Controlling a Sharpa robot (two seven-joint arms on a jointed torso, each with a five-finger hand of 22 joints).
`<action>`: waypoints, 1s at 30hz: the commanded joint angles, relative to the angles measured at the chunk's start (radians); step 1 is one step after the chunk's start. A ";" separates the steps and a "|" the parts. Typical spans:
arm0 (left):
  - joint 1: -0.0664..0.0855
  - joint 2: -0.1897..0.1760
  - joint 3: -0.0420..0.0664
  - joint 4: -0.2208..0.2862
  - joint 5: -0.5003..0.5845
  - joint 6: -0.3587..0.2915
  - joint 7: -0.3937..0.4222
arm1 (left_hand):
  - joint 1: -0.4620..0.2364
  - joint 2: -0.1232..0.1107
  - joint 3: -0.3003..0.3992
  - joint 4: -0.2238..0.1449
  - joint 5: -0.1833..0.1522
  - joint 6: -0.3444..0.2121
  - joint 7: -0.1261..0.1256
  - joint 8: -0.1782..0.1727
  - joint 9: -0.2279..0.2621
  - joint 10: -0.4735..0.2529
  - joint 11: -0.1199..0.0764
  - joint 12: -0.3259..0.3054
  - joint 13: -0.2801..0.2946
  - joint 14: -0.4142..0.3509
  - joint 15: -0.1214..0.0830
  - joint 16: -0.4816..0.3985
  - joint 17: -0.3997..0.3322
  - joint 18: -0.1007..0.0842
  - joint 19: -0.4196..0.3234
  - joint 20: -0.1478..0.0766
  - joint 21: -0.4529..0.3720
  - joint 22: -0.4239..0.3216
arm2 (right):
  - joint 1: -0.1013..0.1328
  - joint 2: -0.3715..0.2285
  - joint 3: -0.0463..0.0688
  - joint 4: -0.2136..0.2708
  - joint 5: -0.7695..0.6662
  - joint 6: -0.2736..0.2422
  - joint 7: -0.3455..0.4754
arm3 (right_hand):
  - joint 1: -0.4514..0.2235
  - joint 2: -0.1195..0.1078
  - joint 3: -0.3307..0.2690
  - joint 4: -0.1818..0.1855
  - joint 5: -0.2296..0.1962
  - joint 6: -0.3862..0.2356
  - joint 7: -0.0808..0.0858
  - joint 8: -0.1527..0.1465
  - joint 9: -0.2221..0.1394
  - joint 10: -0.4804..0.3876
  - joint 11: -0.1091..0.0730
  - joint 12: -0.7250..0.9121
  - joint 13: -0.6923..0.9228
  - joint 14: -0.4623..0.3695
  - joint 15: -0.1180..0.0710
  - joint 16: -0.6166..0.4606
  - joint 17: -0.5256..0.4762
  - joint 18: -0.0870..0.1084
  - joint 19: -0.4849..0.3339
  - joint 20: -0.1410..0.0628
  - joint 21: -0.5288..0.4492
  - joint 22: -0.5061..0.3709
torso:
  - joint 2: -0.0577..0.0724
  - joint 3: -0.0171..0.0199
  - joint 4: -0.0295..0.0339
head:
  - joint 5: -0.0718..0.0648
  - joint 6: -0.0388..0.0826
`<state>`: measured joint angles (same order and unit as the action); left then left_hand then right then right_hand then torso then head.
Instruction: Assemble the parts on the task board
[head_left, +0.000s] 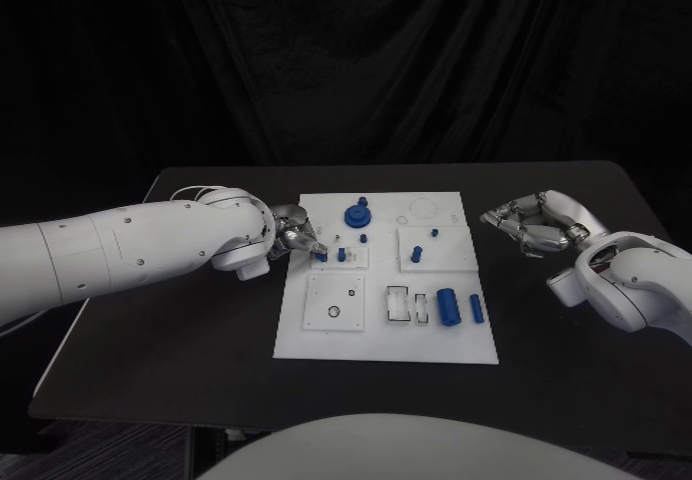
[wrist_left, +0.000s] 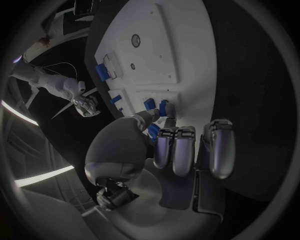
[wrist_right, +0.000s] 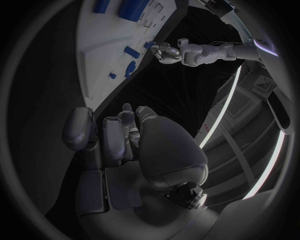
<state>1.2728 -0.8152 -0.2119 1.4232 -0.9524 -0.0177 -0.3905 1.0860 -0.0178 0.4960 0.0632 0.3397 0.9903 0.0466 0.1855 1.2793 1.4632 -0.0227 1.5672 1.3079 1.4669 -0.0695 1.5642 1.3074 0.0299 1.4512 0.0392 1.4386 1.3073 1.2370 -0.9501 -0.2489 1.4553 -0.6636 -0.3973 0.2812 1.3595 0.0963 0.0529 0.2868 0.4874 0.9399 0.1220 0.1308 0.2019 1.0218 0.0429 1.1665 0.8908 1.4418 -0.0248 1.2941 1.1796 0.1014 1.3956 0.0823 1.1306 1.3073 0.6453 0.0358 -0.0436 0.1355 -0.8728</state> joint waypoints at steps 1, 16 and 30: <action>-0.003 0.002 0.001 -0.003 -0.024 0.001 0.012 | 0.000 0.007 0.001 0.008 -0.004 -0.001 -0.004 -0.006 0.002 0.108 -0.004 0.004 0.263 0.104 -0.005 0.007 0.263 0.019 -0.008 -0.001 -0.006 0.131 | -0.003 0.000 0.000 0.003 -0.004 0.008 -0.012 | 0.003 -0.002 0.004 0.002 0.004 0.008 0.002 -0.004 -0.001 -0.003 0.002 -0.004 -0.001 0.000 -0.002 -0.003 -0.001 -0.005 -0.001 -0.002 -0.004 0.103 | 0.000 -0.0003 -0.0001 | 0.000 0.000; -0.009 0.009 0.001 -0.014 -0.028 -0.010 0.022 | -0.003 0.009 -0.001 0.012 -0.005 0.000 -0.003 -0.006 0.001 0.108 -0.004 0.004 0.263 0.104 -0.005 0.007 0.263 0.019 -0.008 -0.001 -0.006 0.132 | -0.004 -0.001 0.000 0.003 -0.004 0.009 -0.013 | 0.003 -0.003 0.005 0.002 0.004 0.008 0.002 -0.004 -0.001 -0.004 0.002 -0.005 -0.003 0.000 -0.001 -0.003 -0.001 -0.005 -0.001 -0.002 -0.004 0.104 | 0.000 -0.0004 0.0004 | 0.001 0.000; -0.016 0.019 0.001 -0.027 -0.028 -0.011 0.029 | -0.005 0.013 -0.002 0.016 -0.006 0.000 -0.003 -0.006 0.001 0.108 -0.004 0.004 0.263 0.104 -0.005 0.007 0.263 0.020 -0.009 0.000 -0.008 0.130 | -0.004 -0.002 0.001 0.004 -0.004 0.011 -0.017 | 0.003 -0.003 0.005 0.002 0.004 0.008 0.002 -0.004 -0.001 -0.004 0.002 -0.005 -0.003 0.000 -0.001 -0.003 -0.001 -0.005 -0.001 -0.002 -0.004 0.104 | 0.001 -0.0001 0.0002 | 0.000 0.000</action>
<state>1.2607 -0.7979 -0.2102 1.3963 -0.9784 -0.0281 -0.3753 1.0795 -0.0165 0.4913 0.0736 0.3396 0.9917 0.0488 0.1855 1.2815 1.4632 -0.0227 1.5672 1.3079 1.4669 -0.0695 1.5642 1.3075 0.0299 1.4512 0.0393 1.4348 1.3073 1.2360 -0.9511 -0.2489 1.4571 -0.6636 -0.3943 0.2793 1.3594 0.0963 0.0528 0.2867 0.4874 0.9399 0.1220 0.1308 0.2019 1.0218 0.0429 1.1665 0.8888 1.4418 -0.0248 1.2941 1.1798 0.1014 1.3956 0.0823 1.1306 1.3078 0.6456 0.0354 -0.0434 0.1357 -0.8728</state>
